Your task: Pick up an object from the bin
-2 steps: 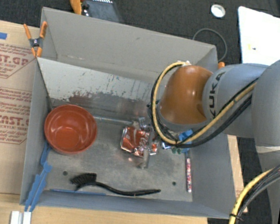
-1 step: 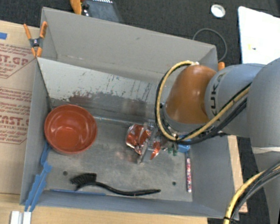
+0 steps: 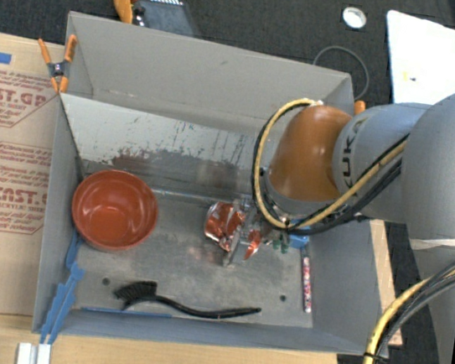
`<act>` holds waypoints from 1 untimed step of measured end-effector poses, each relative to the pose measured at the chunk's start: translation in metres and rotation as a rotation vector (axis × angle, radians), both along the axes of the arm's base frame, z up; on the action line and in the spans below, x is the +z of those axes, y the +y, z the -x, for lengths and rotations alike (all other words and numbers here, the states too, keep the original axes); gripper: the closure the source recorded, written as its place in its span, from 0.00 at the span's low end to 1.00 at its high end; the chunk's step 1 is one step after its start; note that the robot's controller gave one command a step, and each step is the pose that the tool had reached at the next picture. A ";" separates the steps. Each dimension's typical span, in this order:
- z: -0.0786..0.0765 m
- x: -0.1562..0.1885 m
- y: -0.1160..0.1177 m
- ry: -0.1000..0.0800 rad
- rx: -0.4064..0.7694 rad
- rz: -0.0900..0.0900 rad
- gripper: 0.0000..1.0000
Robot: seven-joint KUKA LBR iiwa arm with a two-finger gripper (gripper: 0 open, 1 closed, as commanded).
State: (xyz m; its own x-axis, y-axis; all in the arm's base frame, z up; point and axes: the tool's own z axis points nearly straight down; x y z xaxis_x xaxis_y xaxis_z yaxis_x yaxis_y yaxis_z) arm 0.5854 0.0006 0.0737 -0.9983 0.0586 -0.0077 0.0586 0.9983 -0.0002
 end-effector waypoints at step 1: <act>0.001 0.018 0.000 0.003 0.000 0.000 1.00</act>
Offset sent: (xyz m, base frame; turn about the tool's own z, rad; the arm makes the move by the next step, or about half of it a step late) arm -0.0015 0.0002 0.0521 -0.0006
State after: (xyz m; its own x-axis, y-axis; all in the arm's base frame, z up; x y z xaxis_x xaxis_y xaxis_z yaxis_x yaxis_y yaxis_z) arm 0.5843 0.0009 0.0916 -0.9983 0.0582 -0.0049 0.0582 0.9983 0.0000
